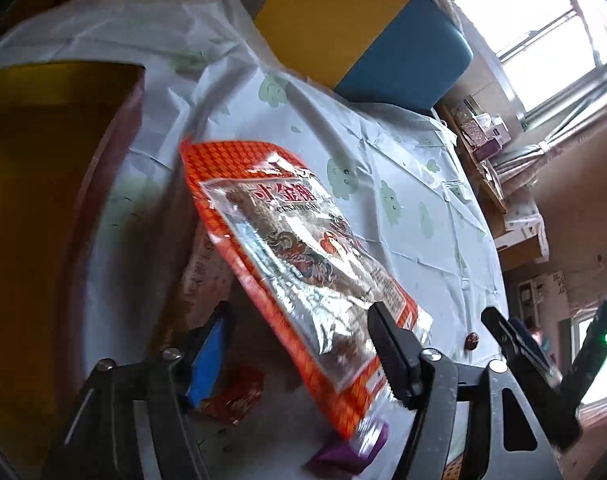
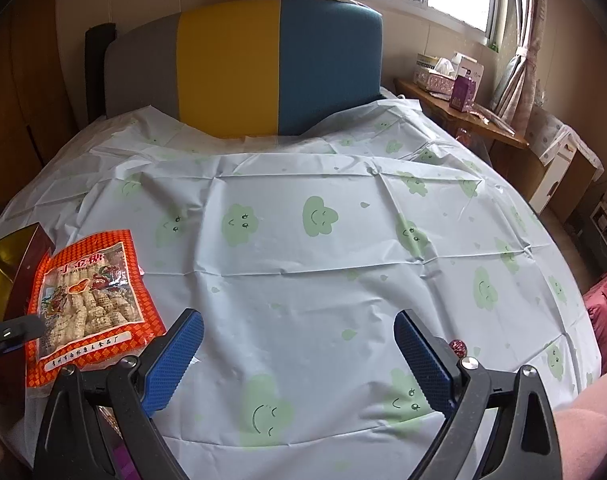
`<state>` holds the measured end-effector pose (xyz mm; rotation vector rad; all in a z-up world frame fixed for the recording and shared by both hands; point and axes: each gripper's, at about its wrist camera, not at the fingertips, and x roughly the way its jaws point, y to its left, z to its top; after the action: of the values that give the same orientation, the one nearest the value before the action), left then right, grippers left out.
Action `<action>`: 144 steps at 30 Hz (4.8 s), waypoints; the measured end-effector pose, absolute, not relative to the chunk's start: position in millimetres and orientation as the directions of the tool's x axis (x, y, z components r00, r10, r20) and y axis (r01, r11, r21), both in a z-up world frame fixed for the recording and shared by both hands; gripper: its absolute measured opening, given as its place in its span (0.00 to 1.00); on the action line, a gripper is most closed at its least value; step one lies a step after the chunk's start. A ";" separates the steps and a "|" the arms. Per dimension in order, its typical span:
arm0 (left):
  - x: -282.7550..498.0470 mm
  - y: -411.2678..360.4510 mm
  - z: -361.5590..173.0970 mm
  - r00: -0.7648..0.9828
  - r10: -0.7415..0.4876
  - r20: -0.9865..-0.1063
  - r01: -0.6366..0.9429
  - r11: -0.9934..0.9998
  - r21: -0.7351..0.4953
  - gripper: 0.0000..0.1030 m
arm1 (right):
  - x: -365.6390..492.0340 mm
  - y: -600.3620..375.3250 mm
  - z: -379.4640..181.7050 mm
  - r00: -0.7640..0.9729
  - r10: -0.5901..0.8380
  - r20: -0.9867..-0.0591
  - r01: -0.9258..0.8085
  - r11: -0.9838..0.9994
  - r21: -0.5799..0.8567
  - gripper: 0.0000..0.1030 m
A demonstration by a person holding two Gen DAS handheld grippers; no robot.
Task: Organize snacks
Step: 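Grasp the orange peanut snack bag with the left tool, then lift the orange bag over the gold tin tray while the right tool approaches the white BA ZHEN packet, then lower the orange bag into the tray and open the left tool while the right tool grasps the white packet, then carry the white BA ZHEN packet into the gold tray and open the right tool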
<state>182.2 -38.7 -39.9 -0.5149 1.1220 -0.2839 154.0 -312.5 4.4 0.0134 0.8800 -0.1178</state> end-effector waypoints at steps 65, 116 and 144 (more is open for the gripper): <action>142.5 97.0 113.7 0.733 -0.325 -0.597 0.174 0.939 -0.297 0.00 | 157.3 -226.7 -86.5 0.340 0.015 -0.940 -0.256 0.964 -0.077 0.45; 84.5 101.1 -9.8 0.616 0.066 -0.785 -0.187 0.980 -0.064 0.41 | 149.7 -215.8 -86.8 0.354 0.007 -0.935 -0.283 0.954 -0.100 0.36; 42.9 112.1 -16.6 0.623 0.099 -0.776 -0.215 0.975 -0.048 0.50 | 111.6 -248.0 4.8 0.573 0.061 -0.817 -0.068 0.997 0.027 0.33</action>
<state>42.9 112.1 -16.6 -0.1414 0.8811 0.1807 111.6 -248.0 4.8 -0.0080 0.9580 0.0761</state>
